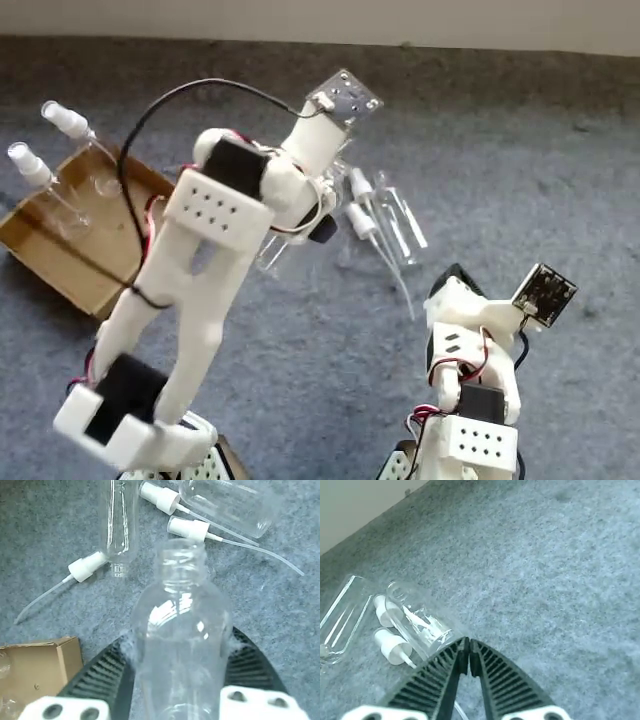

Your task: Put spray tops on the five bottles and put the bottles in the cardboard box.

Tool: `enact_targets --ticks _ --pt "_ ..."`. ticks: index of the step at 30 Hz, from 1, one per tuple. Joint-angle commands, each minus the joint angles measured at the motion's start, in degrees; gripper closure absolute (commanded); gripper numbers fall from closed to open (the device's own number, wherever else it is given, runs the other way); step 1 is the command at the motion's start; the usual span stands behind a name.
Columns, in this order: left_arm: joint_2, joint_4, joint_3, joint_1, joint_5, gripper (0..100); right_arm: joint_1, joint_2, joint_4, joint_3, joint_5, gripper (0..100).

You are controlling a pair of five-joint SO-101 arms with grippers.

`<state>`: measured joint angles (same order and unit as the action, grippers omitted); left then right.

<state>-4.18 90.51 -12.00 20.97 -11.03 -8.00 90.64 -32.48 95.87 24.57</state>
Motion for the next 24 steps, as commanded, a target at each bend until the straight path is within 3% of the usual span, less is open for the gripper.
enact_targets --ticks 1,15,24 --pt "-11.2 4.6 -2.2 1.0 -0.1 88 0.4 0.7 -0.1 -0.2 -0.8 98.8" --pt "-37.8 8.3 -1.6 0.6 -0.1 88 0.5 0.7 -0.1 -0.2 -0.8 98.8" --pt "-56.0 5.1 19.6 0.6 -0.4 88 0.5 0.7 -0.1 -0.2 -0.8 98.8"
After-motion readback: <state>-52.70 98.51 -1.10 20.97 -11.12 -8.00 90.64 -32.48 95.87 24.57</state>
